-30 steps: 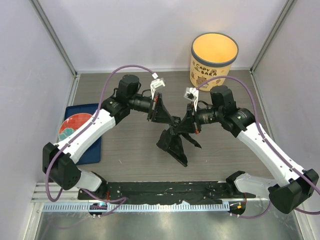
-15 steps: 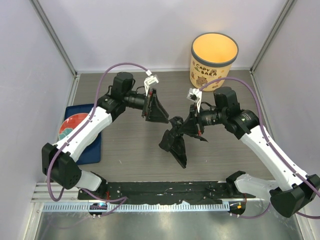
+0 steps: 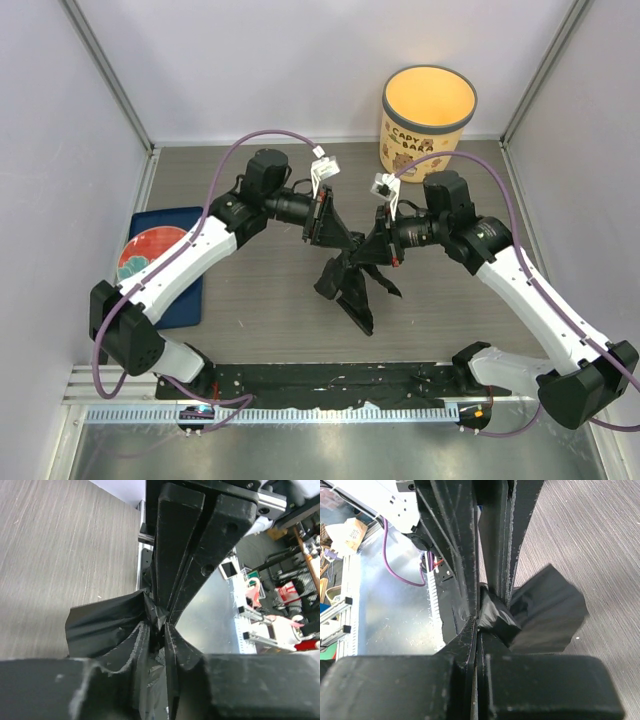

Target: Put the trash bags into the trash bin

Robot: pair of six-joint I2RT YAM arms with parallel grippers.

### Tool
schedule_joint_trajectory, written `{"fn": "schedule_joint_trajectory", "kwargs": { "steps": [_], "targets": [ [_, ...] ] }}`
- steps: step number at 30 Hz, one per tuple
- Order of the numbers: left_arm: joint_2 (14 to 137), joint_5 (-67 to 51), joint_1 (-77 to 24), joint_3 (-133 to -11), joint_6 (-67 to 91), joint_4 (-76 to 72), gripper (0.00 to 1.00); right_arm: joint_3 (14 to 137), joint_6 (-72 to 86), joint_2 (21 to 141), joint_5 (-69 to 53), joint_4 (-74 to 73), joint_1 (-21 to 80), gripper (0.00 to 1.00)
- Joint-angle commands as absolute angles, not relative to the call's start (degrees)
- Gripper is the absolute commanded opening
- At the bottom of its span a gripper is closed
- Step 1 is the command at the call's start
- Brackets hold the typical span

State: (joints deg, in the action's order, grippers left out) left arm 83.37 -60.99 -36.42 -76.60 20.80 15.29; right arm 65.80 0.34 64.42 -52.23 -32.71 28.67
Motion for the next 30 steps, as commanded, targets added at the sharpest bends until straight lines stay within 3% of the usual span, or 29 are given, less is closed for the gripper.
{"fn": "schedule_joint_trajectory", "kwargs": {
  "steps": [1,2,14,30],
  "targets": [
    [83.41,-58.45,-36.74,-78.93,20.92,14.67,0.14,67.85,0.97,64.25,-53.09,-29.97,28.83,0.01],
    [83.41,-57.93,-36.74,-79.01,20.66,15.37,0.0,67.94,0.88,64.16,-53.09,-30.23,28.83,0.01],
    [82.7,-51.86,-35.42,-79.89,8.62,28.73,0.0,67.15,0.26,61.44,-52.47,-31.82,28.65,0.01],
    [83.85,-49.48,-32.88,-78.93,3.7,33.05,0.0,66.89,0.26,59.68,-53.88,-32.7,27.95,0.01]
  ]
}}
